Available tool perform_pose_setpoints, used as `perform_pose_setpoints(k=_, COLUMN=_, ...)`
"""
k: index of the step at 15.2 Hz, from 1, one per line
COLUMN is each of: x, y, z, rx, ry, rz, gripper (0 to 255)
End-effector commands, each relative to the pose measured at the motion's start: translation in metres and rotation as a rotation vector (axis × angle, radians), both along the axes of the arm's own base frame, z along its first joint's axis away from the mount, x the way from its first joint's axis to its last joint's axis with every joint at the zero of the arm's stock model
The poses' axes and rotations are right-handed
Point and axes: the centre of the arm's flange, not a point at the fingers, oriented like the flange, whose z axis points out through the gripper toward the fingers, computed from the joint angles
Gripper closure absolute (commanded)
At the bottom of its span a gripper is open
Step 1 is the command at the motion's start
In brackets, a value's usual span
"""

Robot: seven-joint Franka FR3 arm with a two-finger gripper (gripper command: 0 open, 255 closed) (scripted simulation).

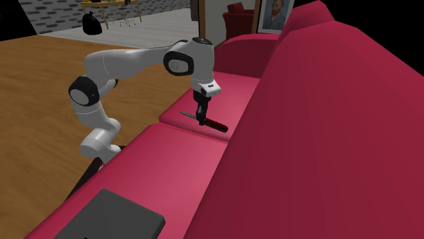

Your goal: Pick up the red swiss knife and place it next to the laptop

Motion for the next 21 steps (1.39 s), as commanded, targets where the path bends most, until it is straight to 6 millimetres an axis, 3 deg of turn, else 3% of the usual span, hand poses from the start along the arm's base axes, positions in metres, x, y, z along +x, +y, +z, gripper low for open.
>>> perform_pose_setpoints(k=1, x=-0.016, y=-0.021, z=-0.002, rx=0.001, ry=0.0, rz=0.002, gripper=255)
perform_pose_setpoints(k=21, x=-0.157, y=-0.245, z=-0.001, rx=0.001, ry=0.0, rz=0.002, gripper=255)
